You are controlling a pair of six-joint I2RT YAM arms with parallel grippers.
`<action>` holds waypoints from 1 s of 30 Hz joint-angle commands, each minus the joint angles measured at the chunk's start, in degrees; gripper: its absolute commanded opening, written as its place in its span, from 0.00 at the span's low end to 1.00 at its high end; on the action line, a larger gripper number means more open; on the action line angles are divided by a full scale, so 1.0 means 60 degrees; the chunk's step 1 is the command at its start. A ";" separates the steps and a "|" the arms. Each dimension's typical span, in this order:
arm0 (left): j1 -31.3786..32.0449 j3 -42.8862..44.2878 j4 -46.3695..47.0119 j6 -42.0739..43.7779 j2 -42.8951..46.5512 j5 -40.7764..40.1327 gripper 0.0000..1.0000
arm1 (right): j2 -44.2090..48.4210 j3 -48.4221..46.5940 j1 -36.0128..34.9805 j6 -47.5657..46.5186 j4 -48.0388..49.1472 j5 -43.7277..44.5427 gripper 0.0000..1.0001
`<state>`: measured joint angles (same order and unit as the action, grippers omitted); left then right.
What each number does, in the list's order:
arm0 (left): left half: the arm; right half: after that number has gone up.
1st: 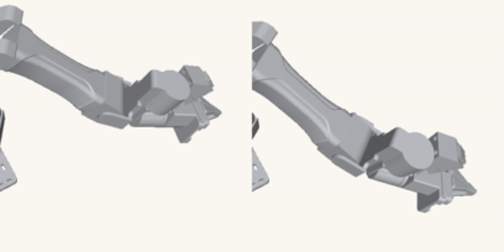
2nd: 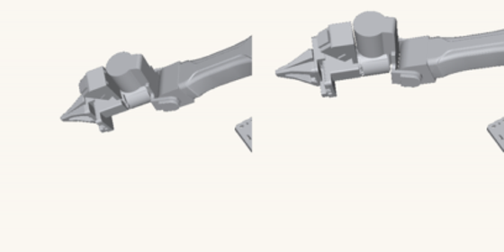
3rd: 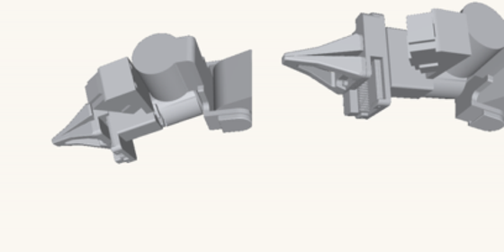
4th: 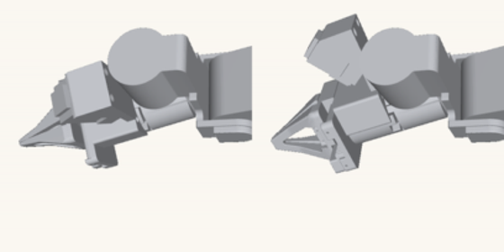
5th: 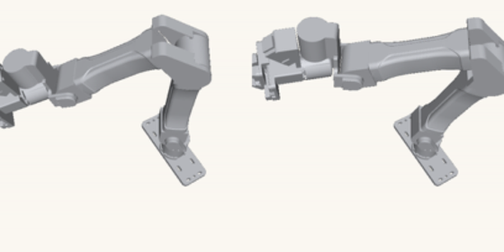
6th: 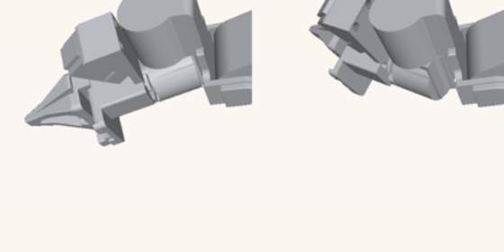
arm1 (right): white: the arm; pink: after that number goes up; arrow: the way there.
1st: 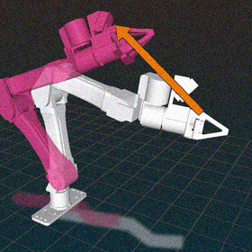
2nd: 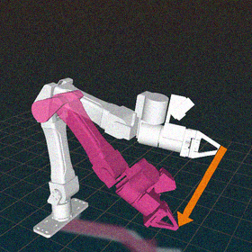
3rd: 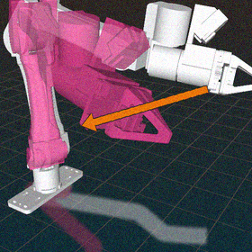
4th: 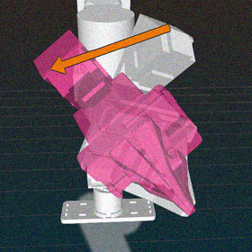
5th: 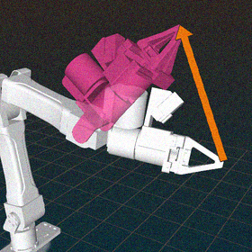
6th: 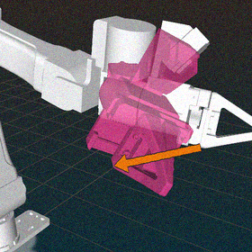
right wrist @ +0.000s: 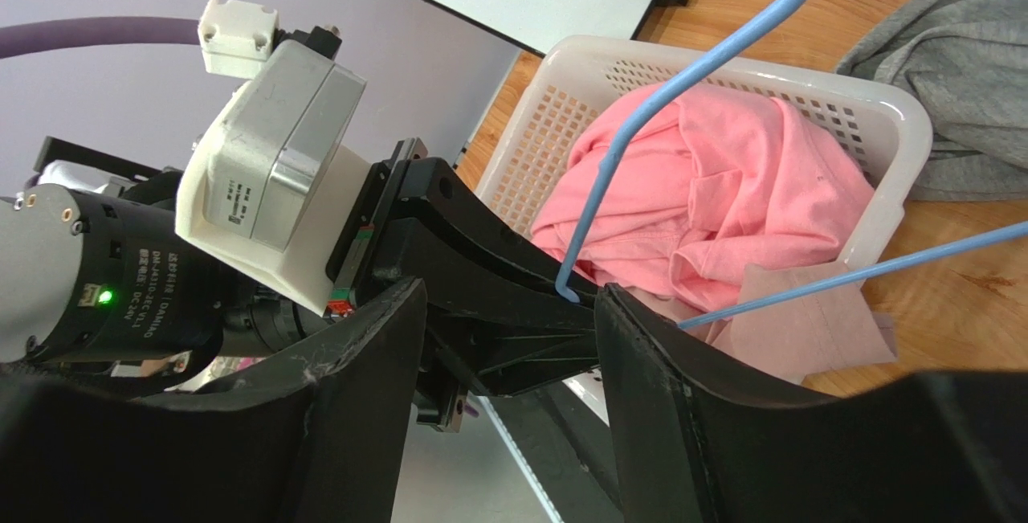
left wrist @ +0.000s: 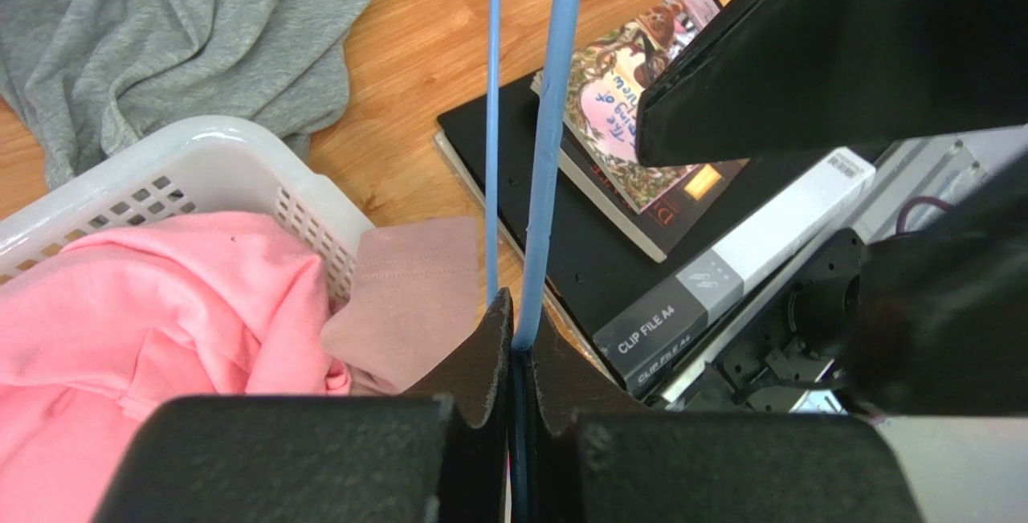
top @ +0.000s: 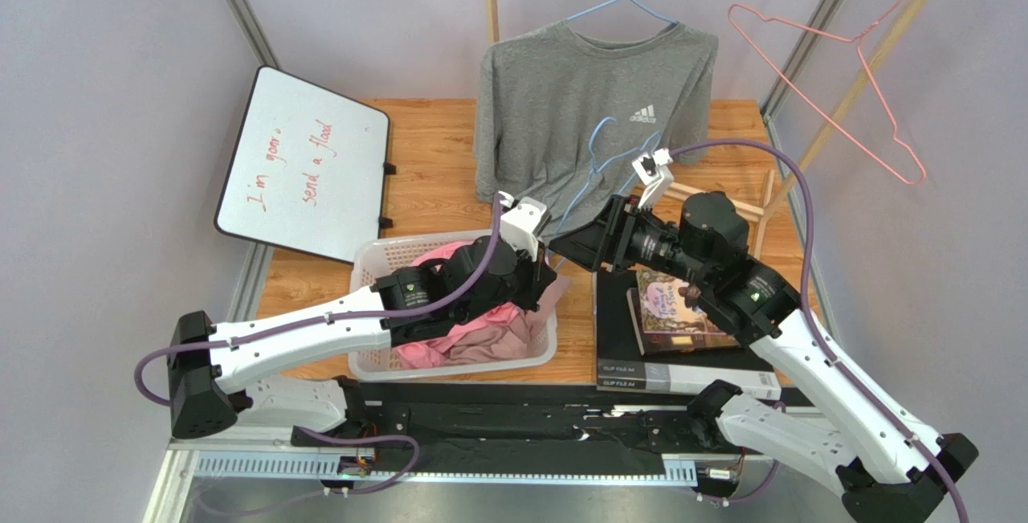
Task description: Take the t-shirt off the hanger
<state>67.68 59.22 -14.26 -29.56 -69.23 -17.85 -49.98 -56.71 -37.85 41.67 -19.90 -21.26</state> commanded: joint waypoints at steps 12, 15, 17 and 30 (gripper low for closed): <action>0.0175 -0.0305 0.1381 -0.1137 0.0362 -0.0497 0.00 | -0.0459 0.0311 -0.1763 -0.0471 0.1266 0.3920 0.46; 0.0190 -0.0319 0.1454 -0.1167 0.0347 -0.0483 0.00 | -0.0548 0.0442 -0.2187 -0.0529 0.1324 0.4652 0.40; 0.0204 -0.0305 0.1411 -0.1167 0.0303 -0.0483 0.00 | -0.0533 0.0705 -0.2437 -0.0558 0.1499 0.4962 0.37; 0.0190 -0.1299 0.1601 -0.1533 0.1210 -0.0658 0.56 | -0.0578 0.0838 -0.2321 -0.1480 0.2028 0.5154 0.00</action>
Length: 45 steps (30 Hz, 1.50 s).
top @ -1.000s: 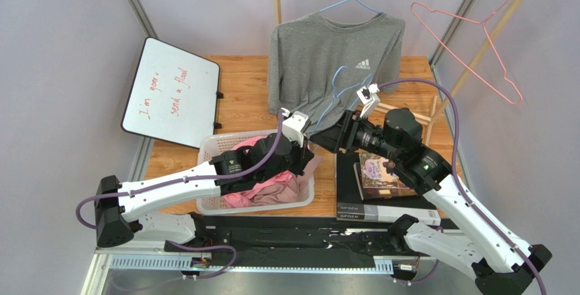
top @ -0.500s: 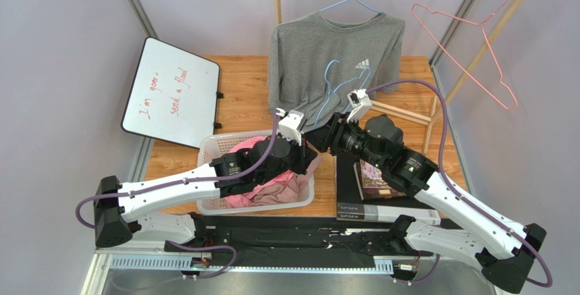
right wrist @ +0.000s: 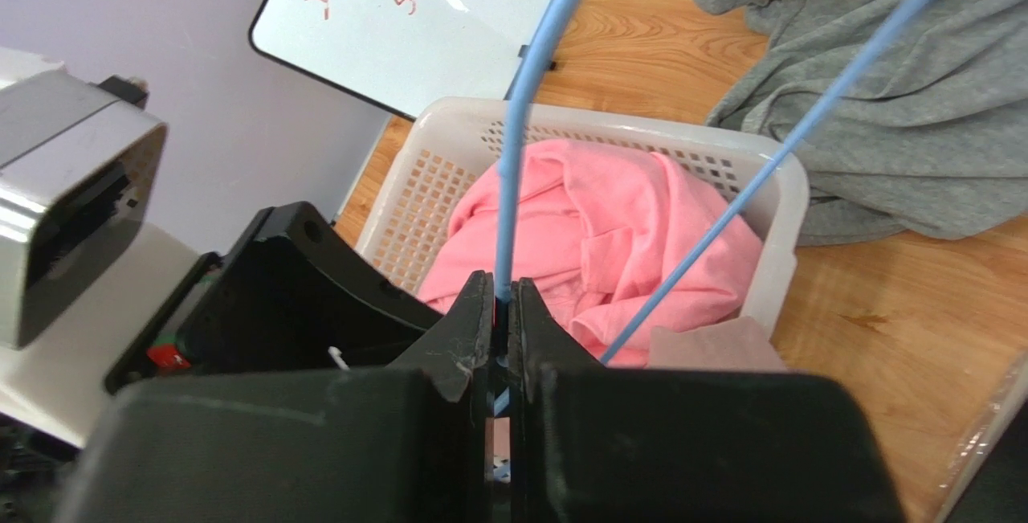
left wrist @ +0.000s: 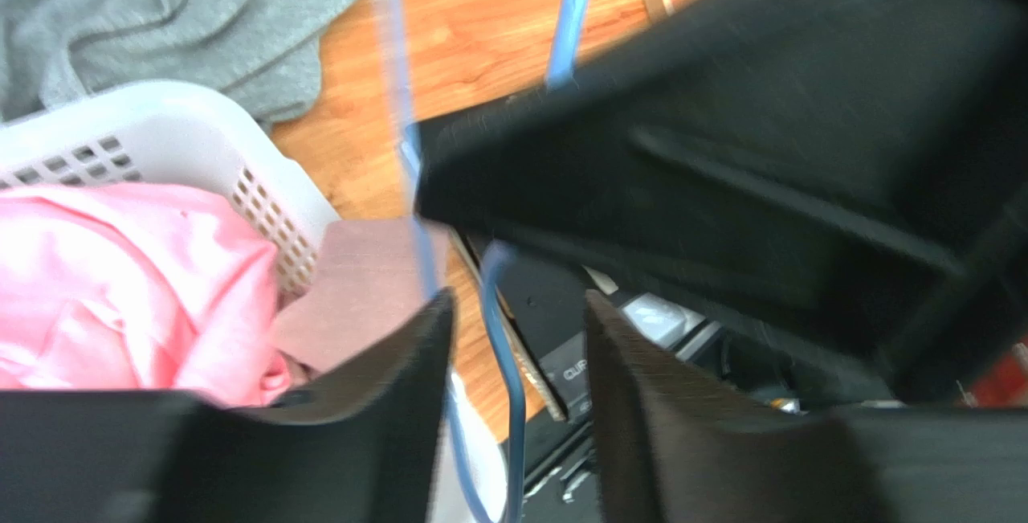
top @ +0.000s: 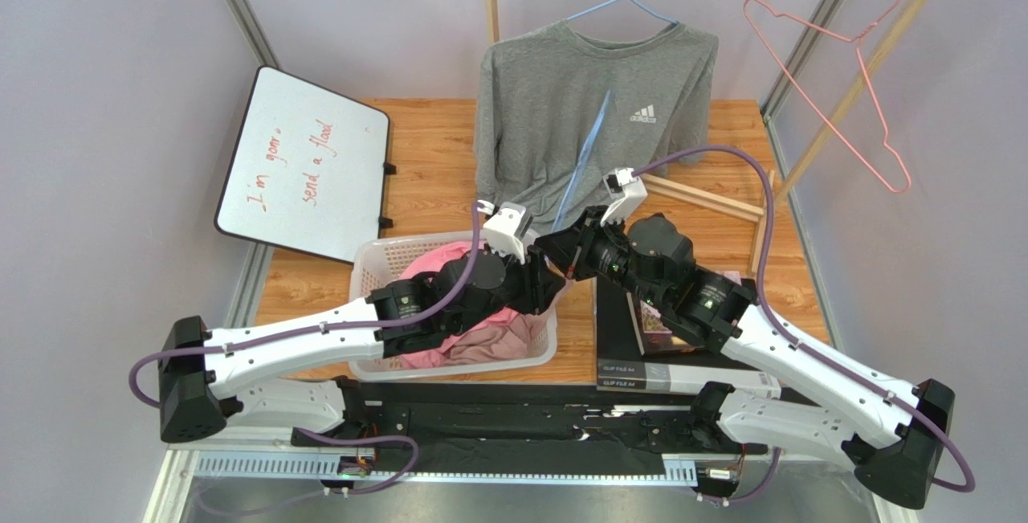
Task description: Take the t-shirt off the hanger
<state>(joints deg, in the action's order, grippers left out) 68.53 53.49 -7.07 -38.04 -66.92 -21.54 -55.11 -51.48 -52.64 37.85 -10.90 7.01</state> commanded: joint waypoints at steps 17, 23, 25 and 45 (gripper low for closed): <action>0.0048 -0.2031 -0.1736 -0.0207 0.5541 0.0250 0.61 | 0.1686 -0.0441 0.3908 -0.1854 -0.1318 -0.1650 0.00; 0.0033 -0.2499 -0.1854 -0.0470 0.5967 0.0338 0.61 | 0.0530 -0.1335 0.6135 -0.2088 -0.1158 -0.3552 0.00; 0.0033 -0.2602 -0.1854 -0.0588 0.6025 0.0455 0.61 | 0.0251 -0.1730 0.6588 -0.2336 -0.1012 -0.3774 0.00; 0.0048 -0.2544 -0.2278 -0.0603 0.6319 0.0206 0.61 | -0.3587 -0.5906 0.9198 -0.2251 -0.1084 -0.6895 0.00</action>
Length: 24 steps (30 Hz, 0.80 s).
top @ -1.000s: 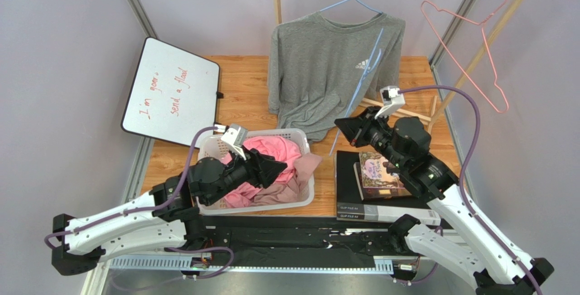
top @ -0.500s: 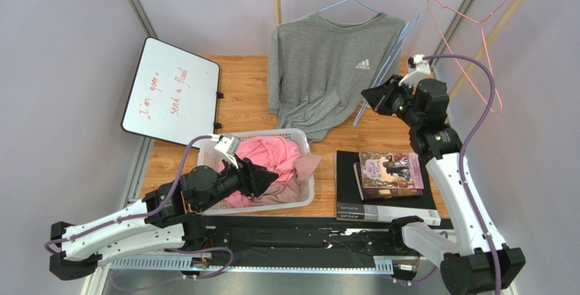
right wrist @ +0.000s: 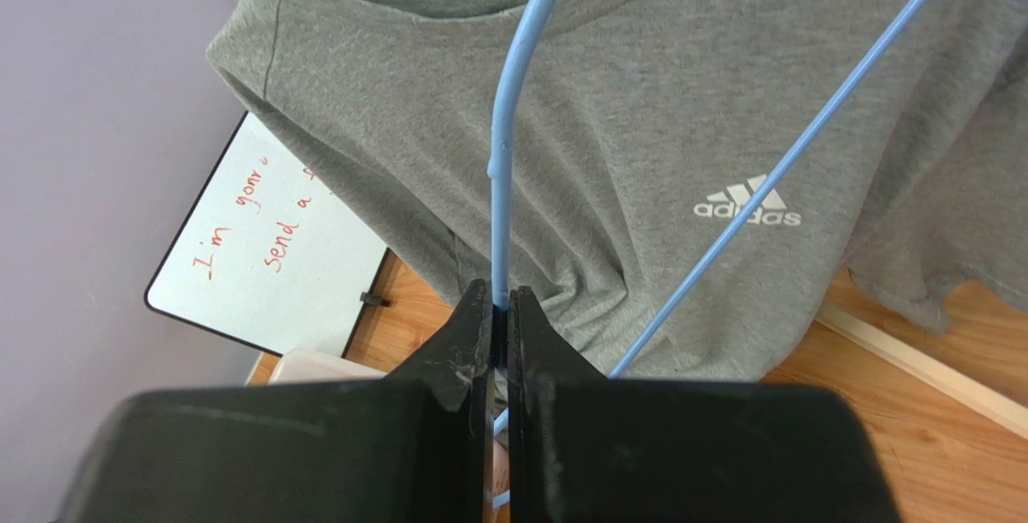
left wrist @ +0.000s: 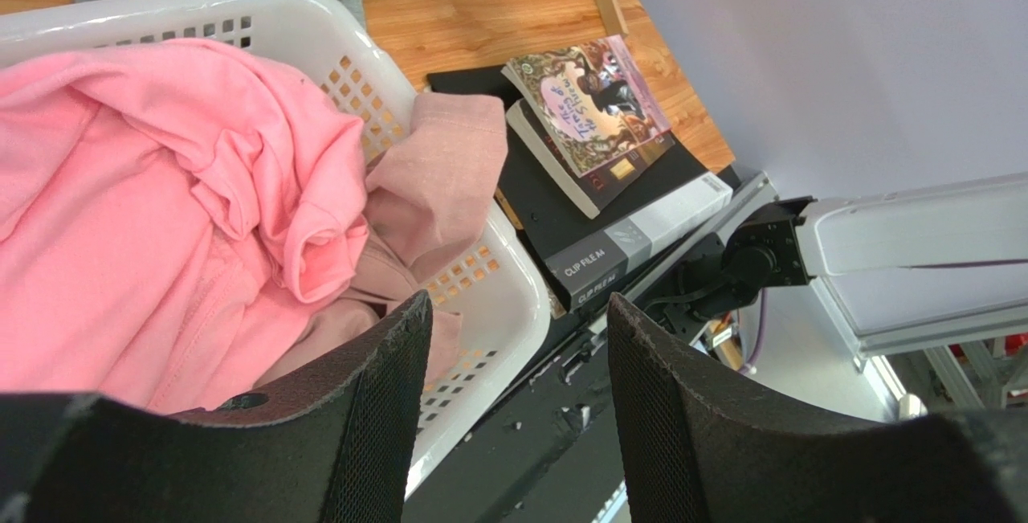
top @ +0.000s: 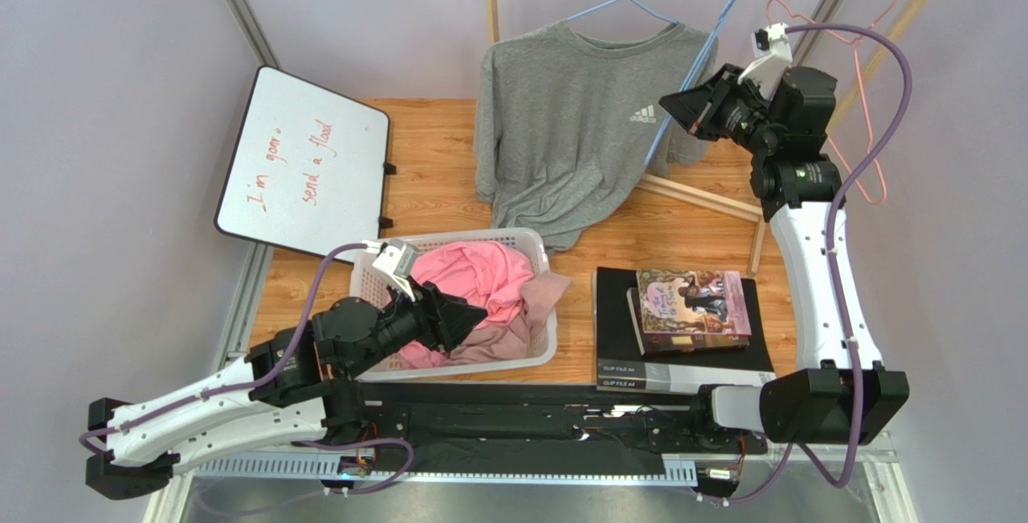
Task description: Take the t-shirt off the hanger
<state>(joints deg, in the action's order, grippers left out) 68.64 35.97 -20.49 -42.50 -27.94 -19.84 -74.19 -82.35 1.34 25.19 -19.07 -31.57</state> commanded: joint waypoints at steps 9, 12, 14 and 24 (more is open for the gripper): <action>0.0015 0.0510 -0.0174 0.0140 -0.0294 -0.0107 0.61 | -0.1169 -0.1670 0.0274 -0.0360 0.0147 -0.0685 0.00; 0.0015 0.0554 -0.0159 0.0155 -0.0338 -0.0093 0.61 | -0.1257 -0.1774 0.0274 -0.0346 0.0117 -0.0744 0.00; 0.0029 0.0554 -0.0174 0.0155 -0.0352 -0.0092 0.61 | -0.1258 -0.1759 0.0274 -0.0331 0.0117 -0.0875 0.00; 0.0015 0.0539 -0.0027 0.0082 -0.0557 0.0054 0.61 | -0.0452 -0.1231 0.0274 -0.0507 0.0058 -0.0671 0.00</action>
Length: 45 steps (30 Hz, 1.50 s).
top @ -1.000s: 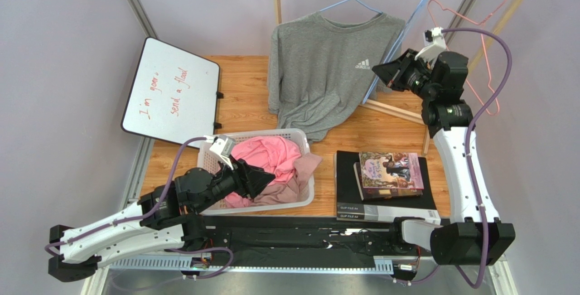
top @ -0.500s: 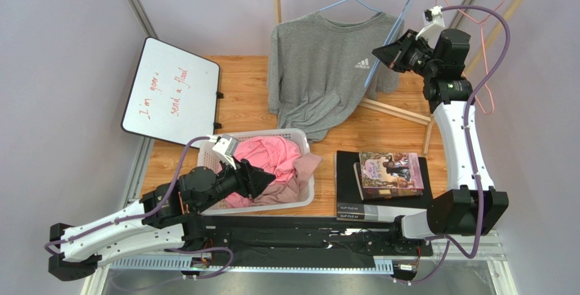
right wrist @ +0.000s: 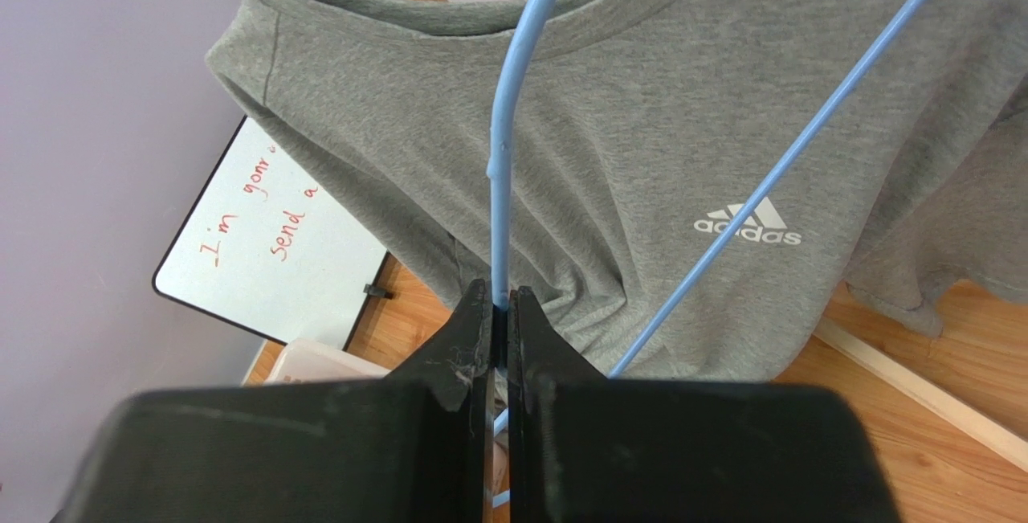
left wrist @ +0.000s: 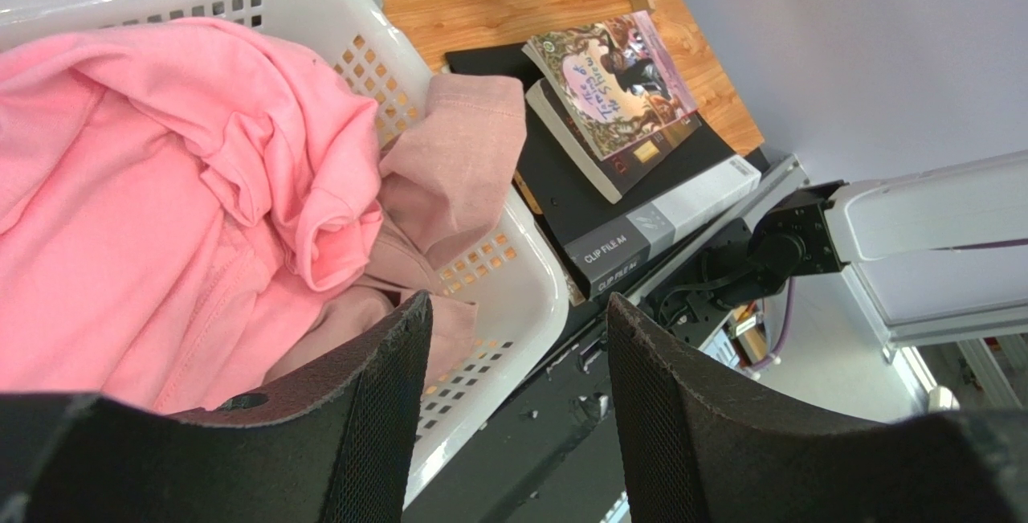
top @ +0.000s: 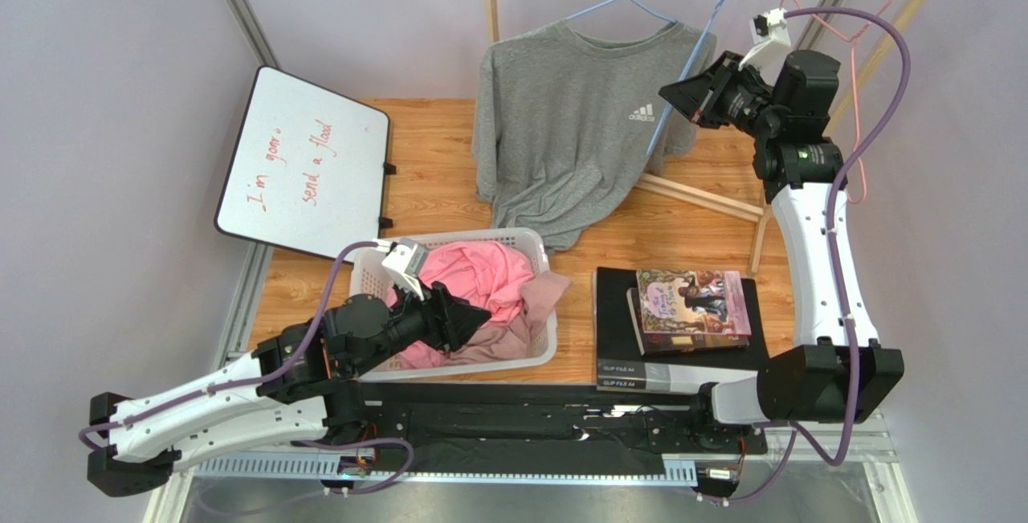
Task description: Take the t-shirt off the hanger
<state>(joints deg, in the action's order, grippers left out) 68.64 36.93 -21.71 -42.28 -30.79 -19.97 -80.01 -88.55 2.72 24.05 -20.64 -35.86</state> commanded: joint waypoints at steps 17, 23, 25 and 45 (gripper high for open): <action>0.0029 0.0276 -0.0014 -0.0072 0.0136 0.0091 0.61 | -0.0479 -0.1106 0.0366 0.0501 0.0115 0.0307 0.00; 0.0015 0.0291 -0.0014 -0.0058 0.0107 0.0090 0.61 | -0.0581 -0.1091 0.0469 0.0678 0.0043 0.0453 0.00; 0.0015 0.0276 -0.0057 -0.0072 0.0121 0.0076 0.61 | -0.0654 -0.1134 0.0513 0.0781 0.0013 0.0483 0.00; 0.0015 0.0129 -0.0043 -0.0175 0.0282 0.0149 0.61 | -0.0362 -0.0432 0.0689 0.1616 -0.0440 0.0585 0.06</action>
<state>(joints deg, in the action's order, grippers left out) 68.64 36.93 -22.13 -42.74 -29.67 -19.38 -84.16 -92.40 6.63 32.34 -22.24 -32.84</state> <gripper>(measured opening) 0.609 0.018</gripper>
